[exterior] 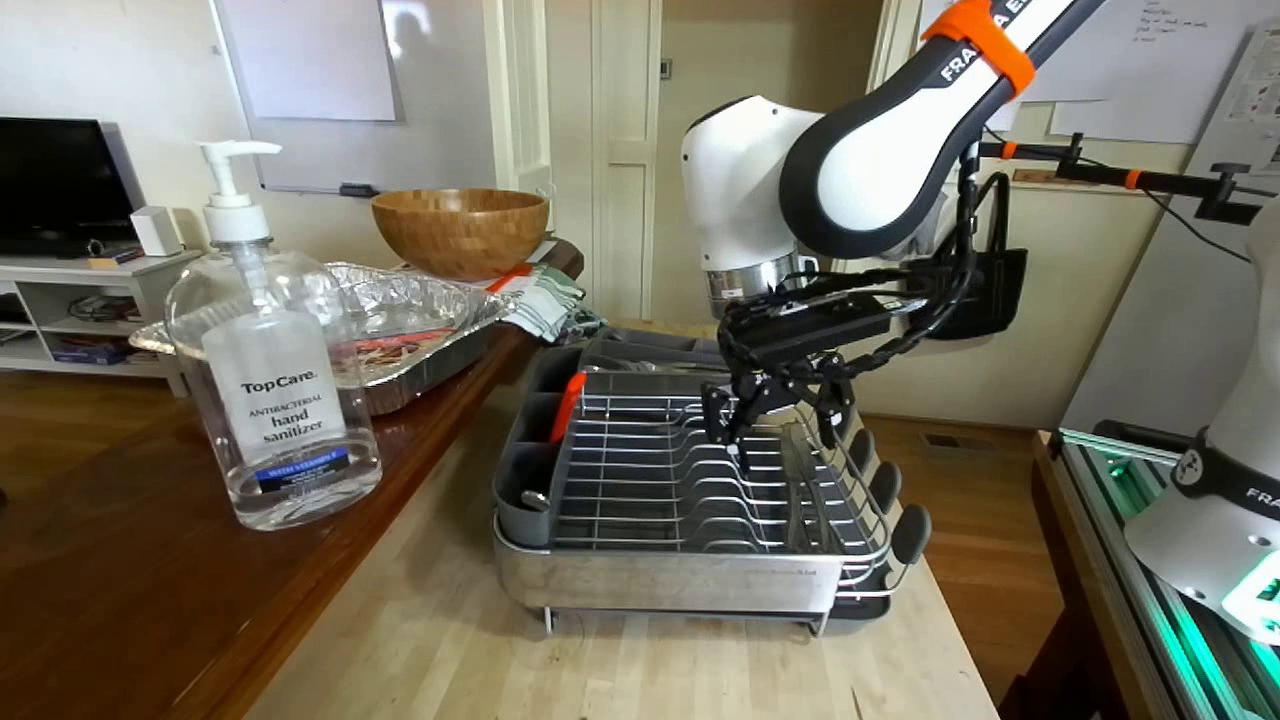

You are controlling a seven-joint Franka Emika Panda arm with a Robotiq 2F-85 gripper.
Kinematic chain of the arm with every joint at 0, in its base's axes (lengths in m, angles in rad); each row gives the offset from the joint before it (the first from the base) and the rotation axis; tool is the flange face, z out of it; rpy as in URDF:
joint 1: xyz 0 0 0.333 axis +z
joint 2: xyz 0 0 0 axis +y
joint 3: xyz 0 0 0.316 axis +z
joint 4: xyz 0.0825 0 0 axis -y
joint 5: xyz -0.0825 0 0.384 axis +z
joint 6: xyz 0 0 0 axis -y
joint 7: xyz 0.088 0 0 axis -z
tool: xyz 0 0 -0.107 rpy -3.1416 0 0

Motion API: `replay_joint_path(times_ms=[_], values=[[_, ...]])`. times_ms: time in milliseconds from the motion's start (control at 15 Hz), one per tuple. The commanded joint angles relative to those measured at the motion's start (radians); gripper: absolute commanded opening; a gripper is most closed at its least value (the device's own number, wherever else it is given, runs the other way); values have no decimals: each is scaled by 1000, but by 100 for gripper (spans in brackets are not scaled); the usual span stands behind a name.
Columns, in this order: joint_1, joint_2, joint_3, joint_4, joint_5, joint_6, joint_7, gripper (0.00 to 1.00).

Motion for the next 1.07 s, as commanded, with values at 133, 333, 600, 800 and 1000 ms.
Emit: replay_joint_path(times_ms=[133,333,600,800,1000], values=[[-17,29,8,9,92,-90,-132,100],[-20,36,-2,3,95,-139,-145,100],[3,35,-25,-9,31,-126,-32,100],[10,40,-32,14,5,-113,53,100],[8,38,-40,52,-31,-160,124,100]])
